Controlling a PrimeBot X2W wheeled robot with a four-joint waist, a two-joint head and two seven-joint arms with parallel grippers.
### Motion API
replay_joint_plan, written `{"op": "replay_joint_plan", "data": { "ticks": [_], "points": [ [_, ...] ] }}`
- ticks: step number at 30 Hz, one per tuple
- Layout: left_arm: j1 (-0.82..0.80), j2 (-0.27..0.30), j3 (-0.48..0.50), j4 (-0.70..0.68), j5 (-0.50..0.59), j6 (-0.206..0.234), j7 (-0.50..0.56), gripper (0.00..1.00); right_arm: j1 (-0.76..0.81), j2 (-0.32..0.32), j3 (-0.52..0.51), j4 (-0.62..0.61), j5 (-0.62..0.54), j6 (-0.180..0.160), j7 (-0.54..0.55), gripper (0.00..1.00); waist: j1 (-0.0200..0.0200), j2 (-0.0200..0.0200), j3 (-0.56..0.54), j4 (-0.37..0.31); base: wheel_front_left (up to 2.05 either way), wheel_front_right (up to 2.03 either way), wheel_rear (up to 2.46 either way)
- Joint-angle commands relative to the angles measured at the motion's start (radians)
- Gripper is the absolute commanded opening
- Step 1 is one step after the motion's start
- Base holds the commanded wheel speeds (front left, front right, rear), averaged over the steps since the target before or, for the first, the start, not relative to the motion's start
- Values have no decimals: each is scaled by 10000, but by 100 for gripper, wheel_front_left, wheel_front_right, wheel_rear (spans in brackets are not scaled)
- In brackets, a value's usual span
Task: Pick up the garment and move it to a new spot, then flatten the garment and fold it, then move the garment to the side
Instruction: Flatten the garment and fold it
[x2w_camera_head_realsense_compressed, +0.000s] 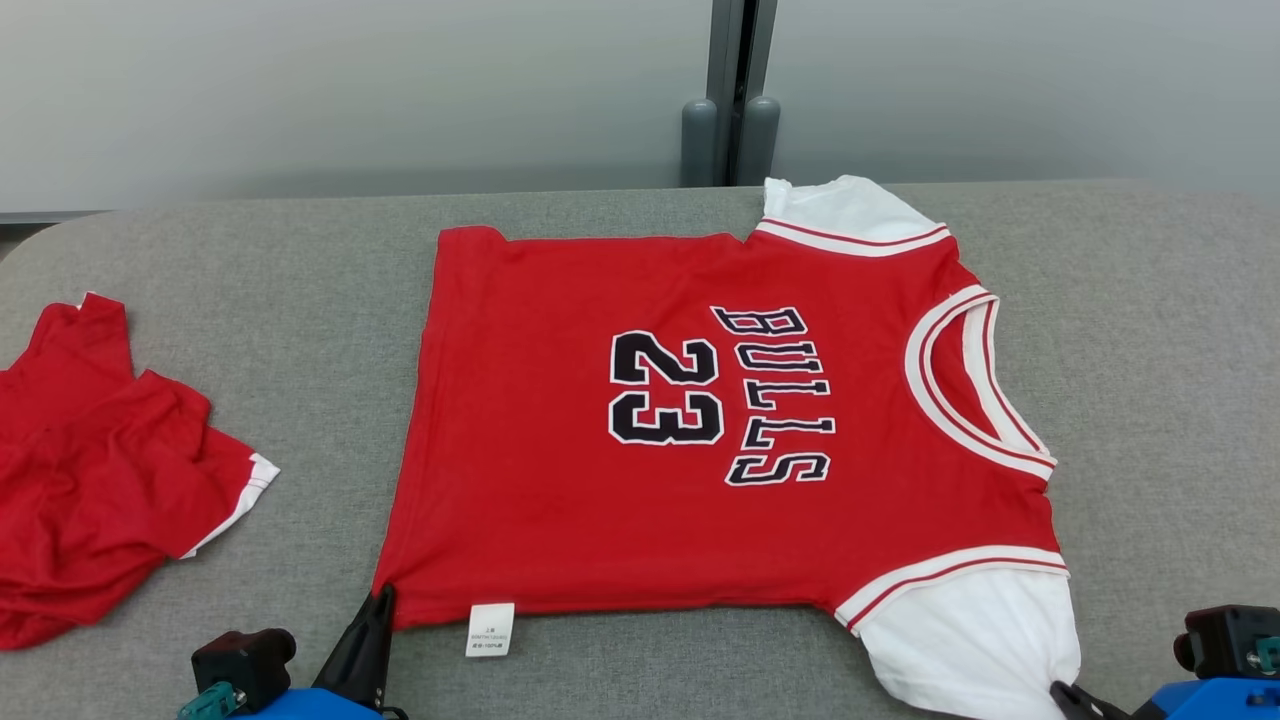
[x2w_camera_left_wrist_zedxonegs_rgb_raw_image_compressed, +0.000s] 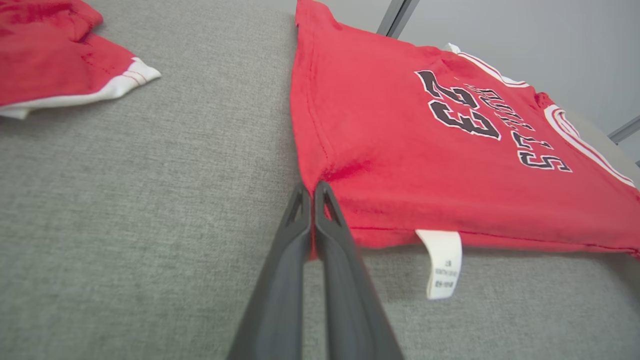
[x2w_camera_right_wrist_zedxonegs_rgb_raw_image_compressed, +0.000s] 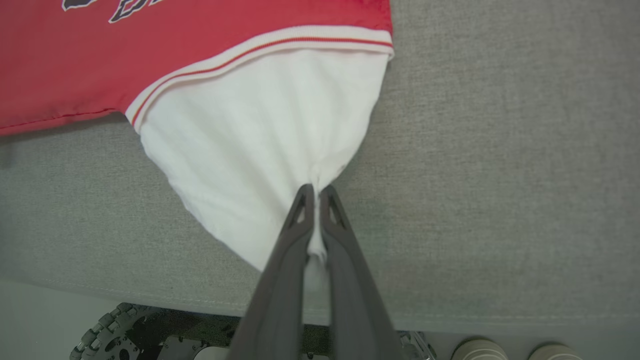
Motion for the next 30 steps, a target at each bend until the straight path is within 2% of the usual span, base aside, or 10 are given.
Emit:
{"op": "replay_joint_plan", "data": {
  "ticks": [1, 4, 8, 15, 24, 30],
  "points": [
    [95, 70, 74, -105, -15, 56, 22, 0, 145, 7, -66, -87, 80, 1, 95, 0, 0, 1, 11, 1, 0, 0, 0],
    [68, 200, 81, -312, -8, 57, 71, 0, 85, 20, -177, -239, 2, 1, 61, 0, 0, 1, 42, 40, 0, 0, 0],
    [-157, 243, 59, -621, 18, 15, 162, 0, -469, -6, -201, -615, -173, 1, -506, 0, 0, 1, 73, 93, 0, 0, 0],
    [-697, 54, 12, -840, 11, -51, 331, 0, -1604, -539, 14, -780, -540, 1, -829, 0, 0, 1, 247, 115, 0, 0, 0],
    [-1965, -339, 78, -652, -93, 21, 828, 0, -3680, -1174, 632, 31, -184, 1, -989, 0, 0, 1, 816, 180, 0, 0, 0],
    [-2603, -606, 208, -375, -96, 164, 759, 0, -4972, -1471, 1000, 772, -106, 2, -1838, 0, 0, 1, 1249, 183, 0, 0, 0]
  ]
}}
